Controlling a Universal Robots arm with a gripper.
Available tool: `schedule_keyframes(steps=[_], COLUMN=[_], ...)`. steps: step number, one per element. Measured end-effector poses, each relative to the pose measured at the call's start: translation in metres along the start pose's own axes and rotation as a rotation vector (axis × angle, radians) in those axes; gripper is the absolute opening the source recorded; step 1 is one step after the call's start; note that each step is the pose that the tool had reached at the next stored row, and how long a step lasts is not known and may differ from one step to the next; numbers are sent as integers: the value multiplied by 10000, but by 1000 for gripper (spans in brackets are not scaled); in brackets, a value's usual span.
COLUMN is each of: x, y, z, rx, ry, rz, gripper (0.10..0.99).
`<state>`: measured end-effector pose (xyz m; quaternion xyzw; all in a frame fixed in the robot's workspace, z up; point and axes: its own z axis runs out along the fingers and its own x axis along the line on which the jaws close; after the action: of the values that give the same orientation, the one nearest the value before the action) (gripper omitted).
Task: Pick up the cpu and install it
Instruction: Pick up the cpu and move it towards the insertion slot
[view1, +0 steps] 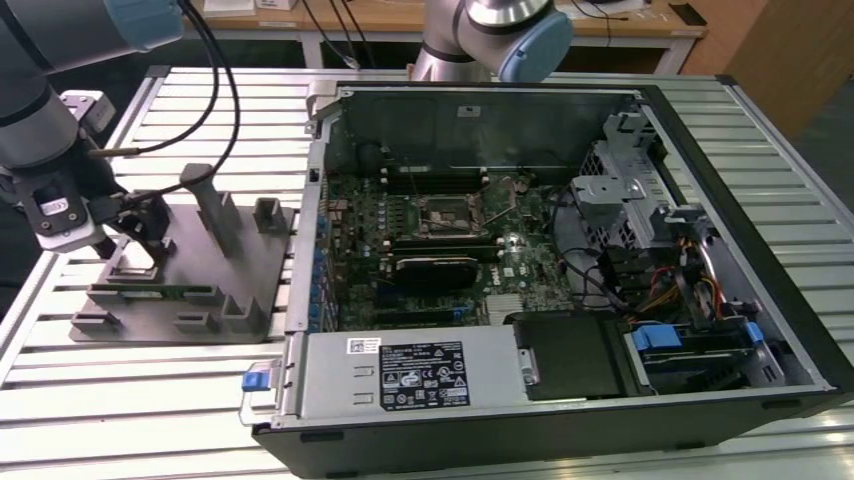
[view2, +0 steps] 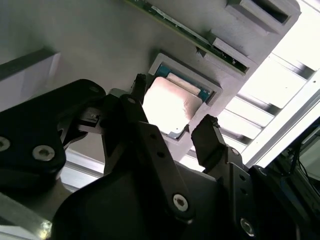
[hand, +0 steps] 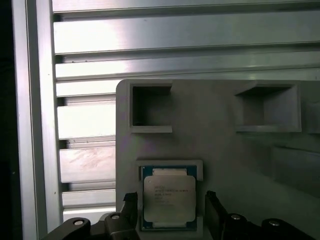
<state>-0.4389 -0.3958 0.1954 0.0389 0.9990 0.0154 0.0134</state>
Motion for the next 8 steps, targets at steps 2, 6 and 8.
schedule_keyframes(steps=[2,6,8], x=[-1,-3,-4], y=[0,0,0], z=[20,52,62], rx=[0,0,0], ry=[1,1,1], rz=[-8,-10,-10], gripper=[647,647,647])
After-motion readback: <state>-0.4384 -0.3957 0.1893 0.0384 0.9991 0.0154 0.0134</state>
